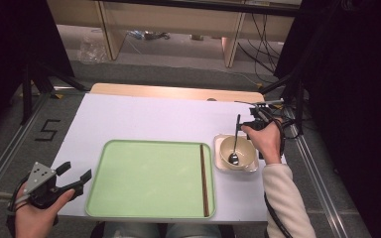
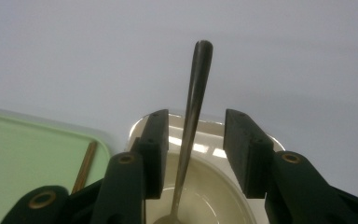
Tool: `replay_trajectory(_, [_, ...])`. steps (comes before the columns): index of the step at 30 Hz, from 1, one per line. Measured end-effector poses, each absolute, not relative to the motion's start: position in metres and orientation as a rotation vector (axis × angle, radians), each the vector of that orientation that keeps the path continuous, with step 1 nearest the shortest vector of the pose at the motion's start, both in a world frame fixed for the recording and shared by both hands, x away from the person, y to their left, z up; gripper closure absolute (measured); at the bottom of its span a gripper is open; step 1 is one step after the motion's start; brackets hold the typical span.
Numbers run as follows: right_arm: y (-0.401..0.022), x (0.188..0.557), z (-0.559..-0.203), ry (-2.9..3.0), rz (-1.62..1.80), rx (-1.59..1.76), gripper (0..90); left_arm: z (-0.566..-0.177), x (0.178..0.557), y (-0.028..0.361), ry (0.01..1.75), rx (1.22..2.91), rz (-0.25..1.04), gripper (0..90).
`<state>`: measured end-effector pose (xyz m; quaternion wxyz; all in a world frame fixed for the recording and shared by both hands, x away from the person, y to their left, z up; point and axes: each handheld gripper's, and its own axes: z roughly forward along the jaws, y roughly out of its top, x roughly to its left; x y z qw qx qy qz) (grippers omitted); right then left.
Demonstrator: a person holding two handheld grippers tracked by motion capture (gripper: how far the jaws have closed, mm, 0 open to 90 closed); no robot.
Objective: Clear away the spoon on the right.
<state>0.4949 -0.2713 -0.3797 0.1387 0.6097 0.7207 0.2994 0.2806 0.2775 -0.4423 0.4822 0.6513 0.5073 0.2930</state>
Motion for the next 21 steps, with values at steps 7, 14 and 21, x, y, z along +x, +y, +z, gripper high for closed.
replay_trajectory(7, [-0.273, 0.501, -0.390, 2.093, 0.902, 1.741, 68.1, -0.442, 0.281, 0.276, 1.233, 1.595, 0.715, 24.0])
replay_trajectory(14, [-0.275, 0.506, -0.397, 2.101, 0.922, 1.759, 75.0, -0.442, 0.279, 0.277, 1.237, 1.594, 0.717, 24.0])
replay_trajectory(21, [-0.270, 0.509, -0.402, 2.127, 0.904, 1.753, 82.2, -0.442, 0.277, 0.279, 1.242, 1.592, 0.724, 24.1])
